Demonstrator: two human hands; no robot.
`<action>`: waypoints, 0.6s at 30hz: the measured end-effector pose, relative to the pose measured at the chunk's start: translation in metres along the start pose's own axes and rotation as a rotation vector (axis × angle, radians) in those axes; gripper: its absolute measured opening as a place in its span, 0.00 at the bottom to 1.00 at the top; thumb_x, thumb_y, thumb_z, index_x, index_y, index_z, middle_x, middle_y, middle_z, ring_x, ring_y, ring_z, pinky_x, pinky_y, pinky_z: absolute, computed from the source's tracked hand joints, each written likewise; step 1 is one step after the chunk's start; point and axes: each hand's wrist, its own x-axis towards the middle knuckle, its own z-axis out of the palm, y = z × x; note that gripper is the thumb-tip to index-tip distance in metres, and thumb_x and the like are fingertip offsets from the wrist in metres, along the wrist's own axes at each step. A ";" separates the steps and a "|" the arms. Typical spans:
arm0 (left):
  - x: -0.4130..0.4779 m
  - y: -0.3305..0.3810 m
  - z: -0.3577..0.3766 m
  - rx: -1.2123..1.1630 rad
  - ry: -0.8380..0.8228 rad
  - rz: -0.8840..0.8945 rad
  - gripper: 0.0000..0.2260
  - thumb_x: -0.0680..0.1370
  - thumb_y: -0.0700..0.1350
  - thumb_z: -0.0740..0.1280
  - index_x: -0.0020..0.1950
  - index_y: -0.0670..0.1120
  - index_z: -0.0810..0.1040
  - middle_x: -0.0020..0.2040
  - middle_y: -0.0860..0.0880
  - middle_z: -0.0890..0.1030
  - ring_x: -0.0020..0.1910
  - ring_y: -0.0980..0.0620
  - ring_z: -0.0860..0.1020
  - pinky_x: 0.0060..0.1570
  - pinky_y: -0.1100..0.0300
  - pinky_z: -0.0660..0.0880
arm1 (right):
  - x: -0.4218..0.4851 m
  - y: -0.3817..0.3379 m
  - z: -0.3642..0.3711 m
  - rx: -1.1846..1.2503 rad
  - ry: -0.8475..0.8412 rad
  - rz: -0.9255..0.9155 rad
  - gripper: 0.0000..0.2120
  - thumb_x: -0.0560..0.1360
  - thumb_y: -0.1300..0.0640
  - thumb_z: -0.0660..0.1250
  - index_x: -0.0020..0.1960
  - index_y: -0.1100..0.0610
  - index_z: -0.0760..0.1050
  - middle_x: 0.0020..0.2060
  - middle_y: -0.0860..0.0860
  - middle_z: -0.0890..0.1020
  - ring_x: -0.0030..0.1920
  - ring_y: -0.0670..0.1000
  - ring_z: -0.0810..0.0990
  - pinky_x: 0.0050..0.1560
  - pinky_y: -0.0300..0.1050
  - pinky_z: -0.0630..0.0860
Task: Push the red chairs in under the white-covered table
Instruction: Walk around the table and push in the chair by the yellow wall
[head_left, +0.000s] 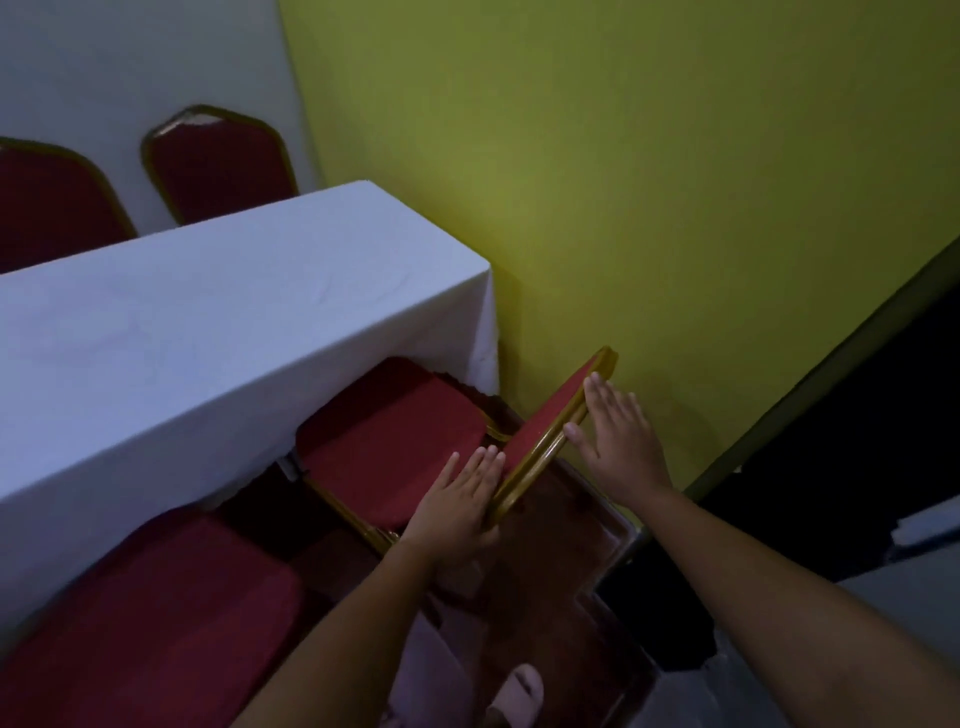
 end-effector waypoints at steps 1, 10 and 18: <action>-0.009 -0.007 -0.003 0.016 -0.019 -0.029 0.37 0.77 0.58 0.55 0.77 0.44 0.40 0.75 0.49 0.39 0.73 0.53 0.36 0.69 0.56 0.28 | -0.001 -0.008 0.002 0.006 0.001 -0.014 0.37 0.77 0.35 0.41 0.76 0.59 0.54 0.76 0.55 0.59 0.76 0.54 0.56 0.74 0.54 0.50; -0.086 -0.078 -0.018 0.072 -0.049 -0.331 0.42 0.65 0.61 0.56 0.73 0.38 0.63 0.72 0.41 0.68 0.71 0.44 0.67 0.71 0.53 0.47 | -0.003 -0.070 0.015 0.056 0.007 -0.264 0.31 0.80 0.39 0.43 0.75 0.58 0.58 0.74 0.52 0.64 0.74 0.54 0.60 0.73 0.57 0.55; -0.072 -0.058 -0.019 -0.076 0.227 -0.458 0.39 0.73 0.67 0.46 0.78 0.46 0.47 0.77 0.52 0.46 0.75 0.56 0.42 0.74 0.55 0.39 | 0.024 -0.072 0.017 0.136 0.036 -0.356 0.31 0.80 0.40 0.43 0.74 0.57 0.63 0.72 0.52 0.68 0.72 0.53 0.65 0.71 0.54 0.58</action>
